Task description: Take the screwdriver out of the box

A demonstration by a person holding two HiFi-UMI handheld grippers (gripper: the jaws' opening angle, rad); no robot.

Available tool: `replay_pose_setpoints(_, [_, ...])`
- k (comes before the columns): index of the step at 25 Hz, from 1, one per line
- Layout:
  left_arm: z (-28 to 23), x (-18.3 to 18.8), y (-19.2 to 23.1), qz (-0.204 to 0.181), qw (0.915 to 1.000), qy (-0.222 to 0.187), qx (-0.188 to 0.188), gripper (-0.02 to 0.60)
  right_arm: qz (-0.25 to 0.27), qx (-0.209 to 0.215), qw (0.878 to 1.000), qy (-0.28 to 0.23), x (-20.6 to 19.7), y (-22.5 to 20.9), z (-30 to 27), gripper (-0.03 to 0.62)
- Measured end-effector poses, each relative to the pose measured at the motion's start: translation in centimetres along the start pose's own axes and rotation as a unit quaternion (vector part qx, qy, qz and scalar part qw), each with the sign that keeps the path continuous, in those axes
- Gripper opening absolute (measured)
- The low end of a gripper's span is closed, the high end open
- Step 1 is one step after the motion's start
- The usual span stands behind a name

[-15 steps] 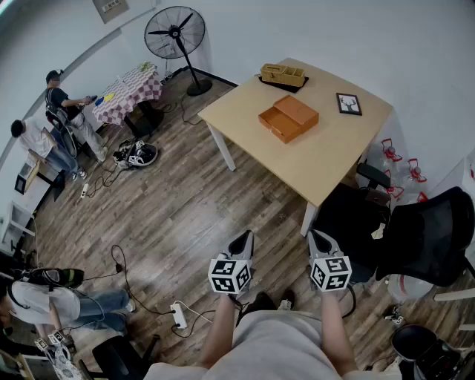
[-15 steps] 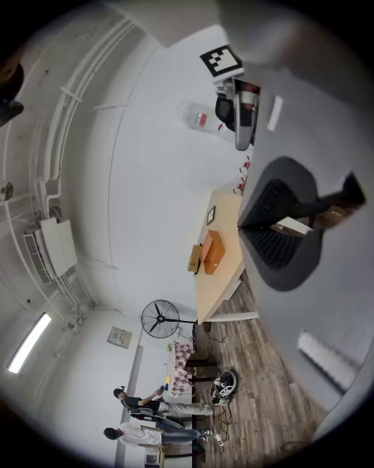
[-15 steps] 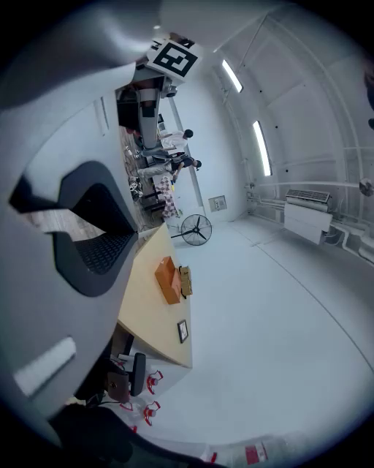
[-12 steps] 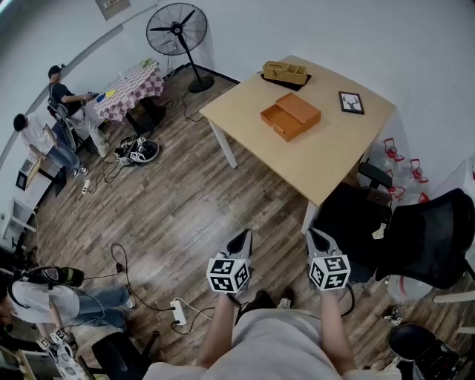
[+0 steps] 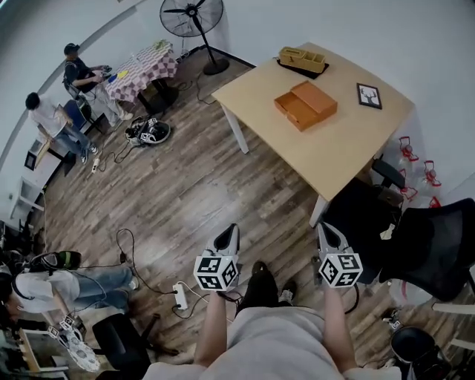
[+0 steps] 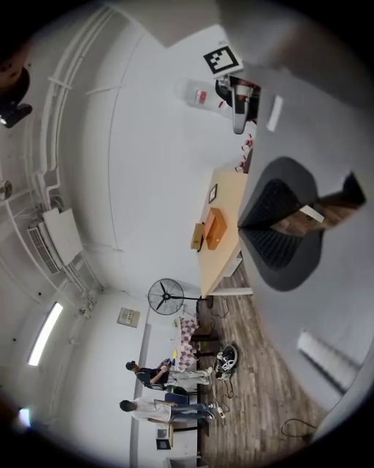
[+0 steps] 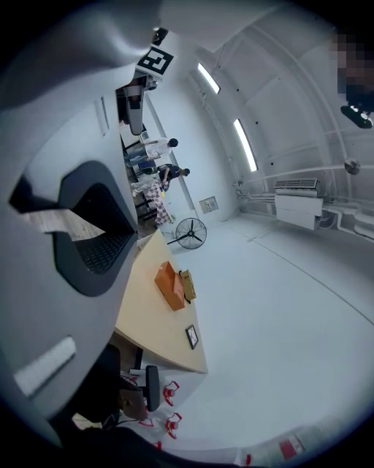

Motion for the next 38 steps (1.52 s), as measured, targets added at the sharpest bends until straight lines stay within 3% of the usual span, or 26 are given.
replay_pose_setpoints(2, [-0.1, 0.4, 0.5, 0.006, 1.0000, -0.005, 0.004, 0.052, -0.002, 0.001, 1.000, 0.004, -0.2, -0.2, -0.4, -0.002])
replay_pose_setpoints(9, [-3.3, 2.3, 2.1, -0.026, 0.9995, -0.019, -0.002, 0.052, -0.003, -0.003, 1.000, 0.002, 0.0, -0.7, -3.6, -0.002])
replay_pose_setpoints(19, [-13.7, 6.9, 7.5, -0.029, 0.9988, -0.034, -0.021, 0.052, 0.022, -0.037, 0.999, 0.007, 2.6, -2.4, -12.3, -0.002])
replay_pose_setpoints(23, [-18.2, 8.5, 10.5, -0.031, 0.9981, -0.029, -0.046, 0.054, 0.029, -0.043, 0.999, 0.016, 3.2, -2.5, -16.9, -0.002])
replay_pose_setpoints(28, [-22.9, 10.0, 14.9, -0.034, 0.9970, -0.013, -0.069, 0.054, 0.036, -0.017, 0.999, -0.004, 4.8, -1.4, -22.4, -0.002])
replay_pose_setpoints(34, [-26.9, 11.5, 18.7, -0.028, 0.9939, -0.005, -0.107, 0.054, 0.066, -0.055, 0.996, -0.006, 6.1, -1.2, -27.2, -0.002])
replay_pose_setpoints(38, [-28.7, 11.4, 19.6, -0.030, 0.9908, 0.006, -0.132, 0.054, 0.093, -0.071, 0.993, 0.023, 6.4, -0.8, -29.2, -0.002])
Point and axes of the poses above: the fingertips, and each gripper's own axes: z backward along the fingers, y to its left, x out of its top, the point moved 5 cm from there along z, backward along the fingers, and after that the axes turned 3 degrees about -y, right-handed, at the moved point
